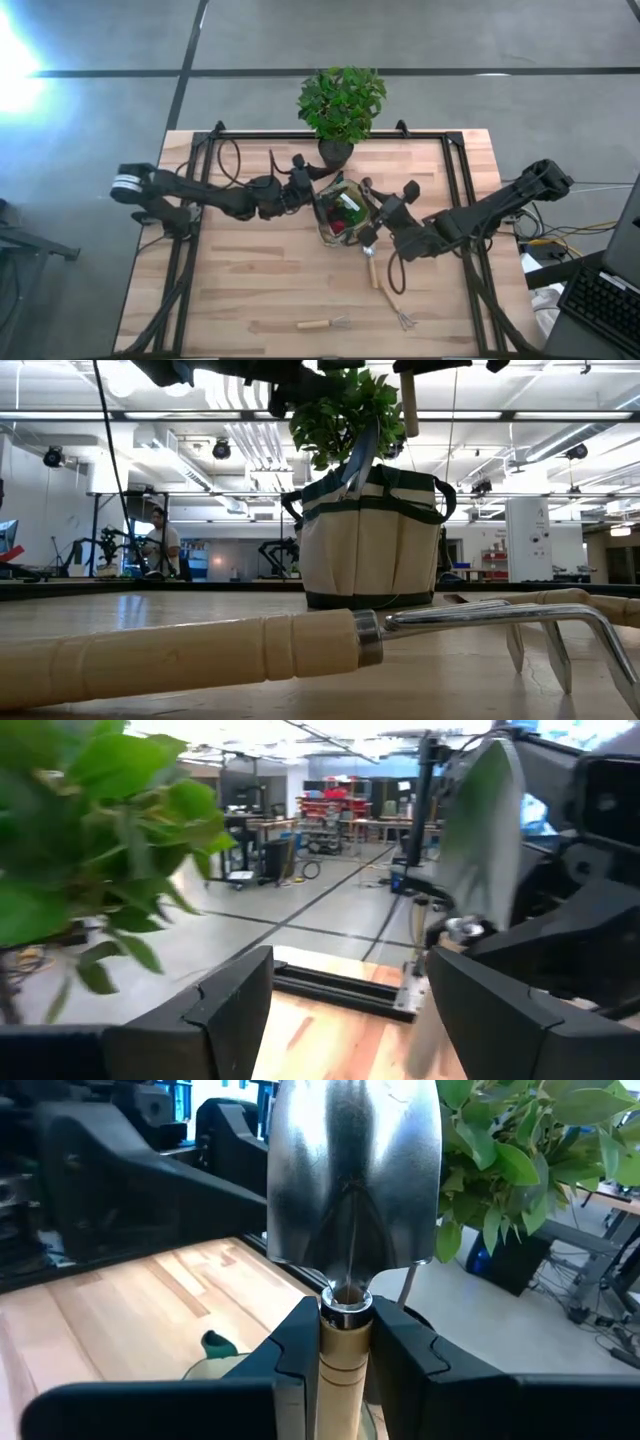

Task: Pick & Place Garden tools in Gardening bag
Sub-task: Put the bottom brown trowel into the side pocket of the gardening bag

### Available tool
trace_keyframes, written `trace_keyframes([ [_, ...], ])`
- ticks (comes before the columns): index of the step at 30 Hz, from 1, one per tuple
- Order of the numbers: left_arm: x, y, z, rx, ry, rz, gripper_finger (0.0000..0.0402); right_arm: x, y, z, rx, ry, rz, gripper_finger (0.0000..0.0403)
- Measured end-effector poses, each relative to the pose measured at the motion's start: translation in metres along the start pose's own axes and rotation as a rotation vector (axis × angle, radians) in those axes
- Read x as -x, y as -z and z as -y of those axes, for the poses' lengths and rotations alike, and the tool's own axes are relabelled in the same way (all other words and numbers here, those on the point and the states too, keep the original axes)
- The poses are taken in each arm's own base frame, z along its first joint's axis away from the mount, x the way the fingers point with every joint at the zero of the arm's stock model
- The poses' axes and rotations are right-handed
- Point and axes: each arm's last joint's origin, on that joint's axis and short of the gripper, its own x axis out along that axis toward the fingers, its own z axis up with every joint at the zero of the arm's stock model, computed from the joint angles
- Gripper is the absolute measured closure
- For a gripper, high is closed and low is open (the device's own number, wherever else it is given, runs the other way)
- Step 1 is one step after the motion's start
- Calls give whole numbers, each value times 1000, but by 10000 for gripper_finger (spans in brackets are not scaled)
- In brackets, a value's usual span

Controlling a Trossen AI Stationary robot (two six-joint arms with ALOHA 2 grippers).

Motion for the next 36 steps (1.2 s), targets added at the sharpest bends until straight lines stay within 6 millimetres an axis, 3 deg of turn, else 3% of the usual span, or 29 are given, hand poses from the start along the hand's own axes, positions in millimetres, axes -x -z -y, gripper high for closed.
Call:
trace_keyframes([
  [19,-7,-16,14,59,155,70,134,-8,0,3,1,20,-7,343],
  [36,-34,-15,26,46,154,74,134,-9,1,1,13,-32,-28,342],
])
